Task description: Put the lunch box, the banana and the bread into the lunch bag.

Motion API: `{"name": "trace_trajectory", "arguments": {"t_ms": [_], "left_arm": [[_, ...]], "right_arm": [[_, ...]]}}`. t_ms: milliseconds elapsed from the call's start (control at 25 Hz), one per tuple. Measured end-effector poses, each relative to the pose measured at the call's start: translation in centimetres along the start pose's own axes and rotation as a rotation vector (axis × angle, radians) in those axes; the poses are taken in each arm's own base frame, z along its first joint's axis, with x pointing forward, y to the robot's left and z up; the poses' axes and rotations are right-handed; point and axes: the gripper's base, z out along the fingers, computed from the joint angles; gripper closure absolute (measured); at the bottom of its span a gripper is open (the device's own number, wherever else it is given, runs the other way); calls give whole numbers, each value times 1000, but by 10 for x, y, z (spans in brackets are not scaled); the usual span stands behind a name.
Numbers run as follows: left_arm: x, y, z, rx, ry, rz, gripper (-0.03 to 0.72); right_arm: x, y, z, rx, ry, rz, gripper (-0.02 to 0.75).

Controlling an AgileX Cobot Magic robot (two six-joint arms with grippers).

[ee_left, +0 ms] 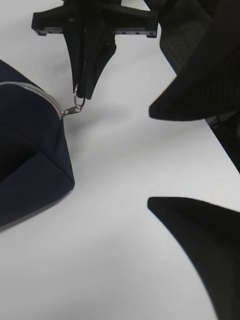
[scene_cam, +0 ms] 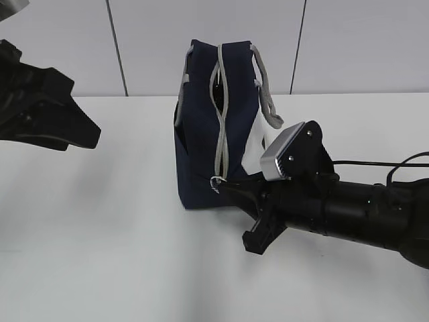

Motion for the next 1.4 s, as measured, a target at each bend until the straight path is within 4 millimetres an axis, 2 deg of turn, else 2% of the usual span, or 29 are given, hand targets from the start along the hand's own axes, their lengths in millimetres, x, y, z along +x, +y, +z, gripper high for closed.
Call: {"name": "trace_trajectory", "arguments": {"t_ms": [480, 1040, 1400], "left_arm": [[0, -1, 0, 7, 5, -5, 328], [0, 0, 0, 3, 2, -2, 328], [-2, 0, 0, -4, -17, 18, 328]], "right_arm": [[-29, -8, 0, -4, -14, -54, 754], [-68, -14, 10, -137, -19, -77, 754], [-89, -21, 4, -79, -26, -116, 754]]}}
